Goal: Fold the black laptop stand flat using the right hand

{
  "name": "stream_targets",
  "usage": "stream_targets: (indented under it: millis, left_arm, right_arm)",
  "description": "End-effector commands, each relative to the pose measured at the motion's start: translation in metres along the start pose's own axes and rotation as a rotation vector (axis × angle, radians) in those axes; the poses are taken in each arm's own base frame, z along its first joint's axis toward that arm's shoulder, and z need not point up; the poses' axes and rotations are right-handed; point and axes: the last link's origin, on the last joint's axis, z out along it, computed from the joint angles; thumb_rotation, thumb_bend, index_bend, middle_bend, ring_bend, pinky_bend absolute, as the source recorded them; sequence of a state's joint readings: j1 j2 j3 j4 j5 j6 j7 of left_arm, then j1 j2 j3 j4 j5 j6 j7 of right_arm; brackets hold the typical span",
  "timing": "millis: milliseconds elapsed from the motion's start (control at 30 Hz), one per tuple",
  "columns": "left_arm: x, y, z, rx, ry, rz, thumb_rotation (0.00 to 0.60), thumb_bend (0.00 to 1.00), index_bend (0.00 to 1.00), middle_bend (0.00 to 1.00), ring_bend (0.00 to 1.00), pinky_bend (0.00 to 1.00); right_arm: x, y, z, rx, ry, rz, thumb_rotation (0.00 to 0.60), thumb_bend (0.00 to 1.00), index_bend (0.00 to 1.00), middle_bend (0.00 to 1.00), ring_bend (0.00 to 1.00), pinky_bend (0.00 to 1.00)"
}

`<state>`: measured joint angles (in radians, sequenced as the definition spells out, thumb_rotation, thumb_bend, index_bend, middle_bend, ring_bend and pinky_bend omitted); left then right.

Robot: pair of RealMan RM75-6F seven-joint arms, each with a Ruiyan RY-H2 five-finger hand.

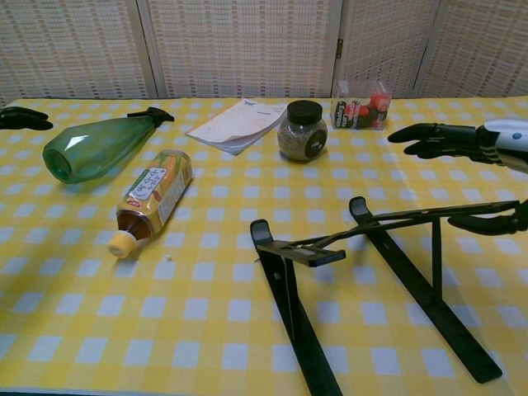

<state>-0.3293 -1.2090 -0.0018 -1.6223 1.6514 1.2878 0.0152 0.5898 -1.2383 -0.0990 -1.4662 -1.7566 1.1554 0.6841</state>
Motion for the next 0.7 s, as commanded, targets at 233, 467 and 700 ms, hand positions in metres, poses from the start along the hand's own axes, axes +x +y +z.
stream_targets:
  millis: [233,467,700]
  left_arm:
    - [0.003,-0.005,0.009,0.003,0.03,-0.035,0.6,0.13,0.0,0.01,0.02,0.0]
    - [0.007,-0.009,0.019,0.005,0.047,-0.044,0.6,0.13,0.0,0.01,0.03,0.0]
    - [0.006,-0.014,0.023,0.028,0.054,-0.058,0.6,0.13,0.0,0.01,0.03,0.0]
  right_arm:
    - [0.03,-0.018,0.06,0.048,0.049,0.114,0.6,0.4,0.0,0.0,0.02,0.0]
    - [0.043,-0.022,0.098,0.022,0.031,0.181,0.6,0.4,0.0,0.0,0.03,0.0]
    - [0.043,-0.026,0.127,0.0,0.003,0.212,0.6,0.4,0.0,0.0,0.03,0.0]
